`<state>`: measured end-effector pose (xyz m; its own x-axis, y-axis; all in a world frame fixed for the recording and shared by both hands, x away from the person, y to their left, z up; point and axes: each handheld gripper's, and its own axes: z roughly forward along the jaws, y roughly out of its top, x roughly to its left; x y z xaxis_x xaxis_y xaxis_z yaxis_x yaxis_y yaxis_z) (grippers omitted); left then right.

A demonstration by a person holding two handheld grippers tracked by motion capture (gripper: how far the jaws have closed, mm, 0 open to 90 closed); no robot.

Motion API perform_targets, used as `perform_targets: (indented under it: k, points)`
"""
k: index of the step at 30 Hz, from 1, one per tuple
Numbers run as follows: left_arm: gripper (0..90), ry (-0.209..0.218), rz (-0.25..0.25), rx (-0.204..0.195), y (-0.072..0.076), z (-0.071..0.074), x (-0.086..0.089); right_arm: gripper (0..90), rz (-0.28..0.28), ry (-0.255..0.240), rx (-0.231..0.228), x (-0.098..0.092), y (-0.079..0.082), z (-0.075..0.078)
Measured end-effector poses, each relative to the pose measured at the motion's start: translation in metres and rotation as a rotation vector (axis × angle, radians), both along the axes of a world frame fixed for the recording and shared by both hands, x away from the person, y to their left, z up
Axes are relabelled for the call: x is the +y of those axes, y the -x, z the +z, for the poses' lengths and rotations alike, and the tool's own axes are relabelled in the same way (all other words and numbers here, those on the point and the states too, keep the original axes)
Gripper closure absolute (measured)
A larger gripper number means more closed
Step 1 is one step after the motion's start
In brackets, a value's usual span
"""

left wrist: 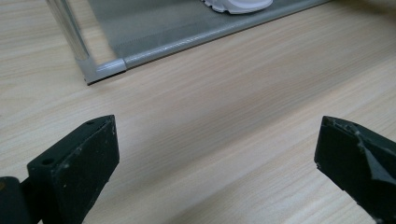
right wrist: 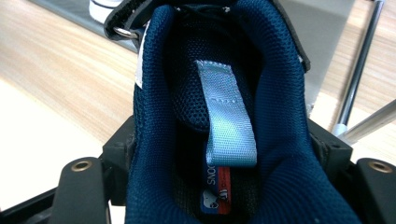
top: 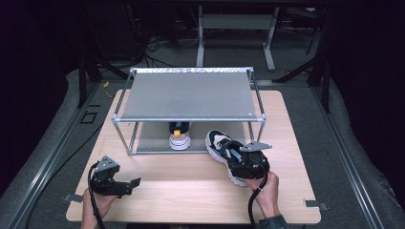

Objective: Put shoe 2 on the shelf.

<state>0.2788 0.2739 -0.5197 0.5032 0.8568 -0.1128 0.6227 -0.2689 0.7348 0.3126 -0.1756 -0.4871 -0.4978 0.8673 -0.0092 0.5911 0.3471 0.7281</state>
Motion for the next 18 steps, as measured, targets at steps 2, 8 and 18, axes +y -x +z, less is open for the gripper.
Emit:
perform_targets:
  k: [2, 8, 18]
  points:
    - [0.0, 0.004, -0.002, 0.002, 0.0, -0.002, -0.001, 28.6, -0.012, -0.001, -0.008, 0.003, 0.0, 0.002]
    - [0.0, 0.006, -0.009, 0.001, -0.002, -0.002, -0.007, 28.5, -0.023, -0.014, -0.016, 0.01, -0.003, 0.007]
    - [0.0, 0.001, -0.013, -0.005, -0.004, -0.001, -0.006, 28.3, -0.103, -0.008, -0.002, 0.025, -0.019, -0.001]
